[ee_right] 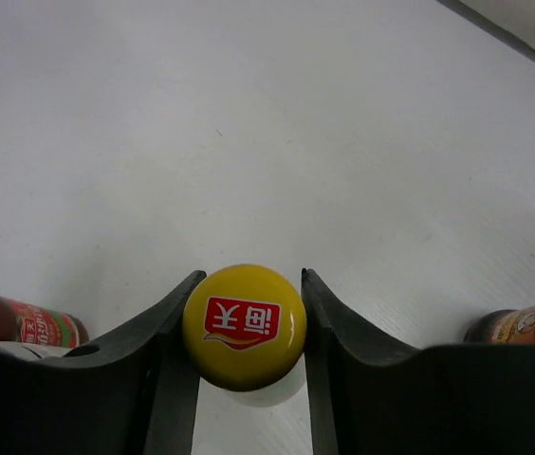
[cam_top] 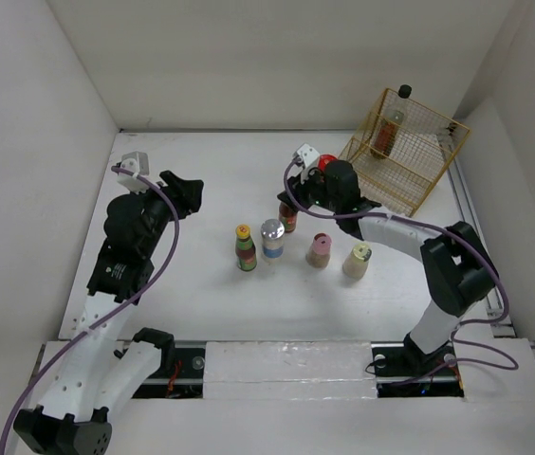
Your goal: Organize the condiment bottles
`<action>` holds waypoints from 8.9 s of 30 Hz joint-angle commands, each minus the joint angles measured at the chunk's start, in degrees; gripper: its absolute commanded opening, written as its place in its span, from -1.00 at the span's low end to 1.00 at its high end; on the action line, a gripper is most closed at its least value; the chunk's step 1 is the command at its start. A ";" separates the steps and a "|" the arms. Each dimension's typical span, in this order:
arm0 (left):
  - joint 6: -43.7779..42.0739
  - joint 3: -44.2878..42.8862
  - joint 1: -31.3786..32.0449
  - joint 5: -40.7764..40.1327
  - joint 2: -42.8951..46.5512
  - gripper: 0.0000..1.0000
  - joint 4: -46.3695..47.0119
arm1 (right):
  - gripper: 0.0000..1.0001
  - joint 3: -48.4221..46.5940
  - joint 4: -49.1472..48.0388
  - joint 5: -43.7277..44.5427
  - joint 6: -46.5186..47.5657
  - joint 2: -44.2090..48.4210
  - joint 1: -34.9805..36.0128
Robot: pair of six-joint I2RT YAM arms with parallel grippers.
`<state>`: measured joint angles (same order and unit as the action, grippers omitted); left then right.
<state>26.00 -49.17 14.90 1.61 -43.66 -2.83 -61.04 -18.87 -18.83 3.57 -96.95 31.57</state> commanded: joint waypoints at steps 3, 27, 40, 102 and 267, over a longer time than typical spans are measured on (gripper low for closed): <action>0.19 0.12 -0.31 0.50 0.69 0.06 2.13 | -0.49 0.47 -12.49 0.12 -4.62 2.36 0.33; 0.19 0.12 -0.31 1.29 1.38 0.06 2.13 | -0.85 -33.75 6.37 20.41 -5.24 7.68 -29.28; 0.19 0.12 -0.31 0.68 1.21 0.06 2.13 | -0.85 -52.87 12.46 18.13 -2.96 -6.85 -37.81; 0.19 0.12 -0.31 1.29 0.59 0.18 2.13 | 0.44 -0.58 0.24 -10.74 0.81 13.97 -1.70; 0.19 0.74 -0.31 4.19 0.68 0.20 2.65 | 0.85 -6.11 4.28 26.56 -18.95 -0.87 -8.37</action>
<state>26.02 -48.34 14.90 4.56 -43.27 -2.76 -64.25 -13.87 6.35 -14.44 -96.49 21.96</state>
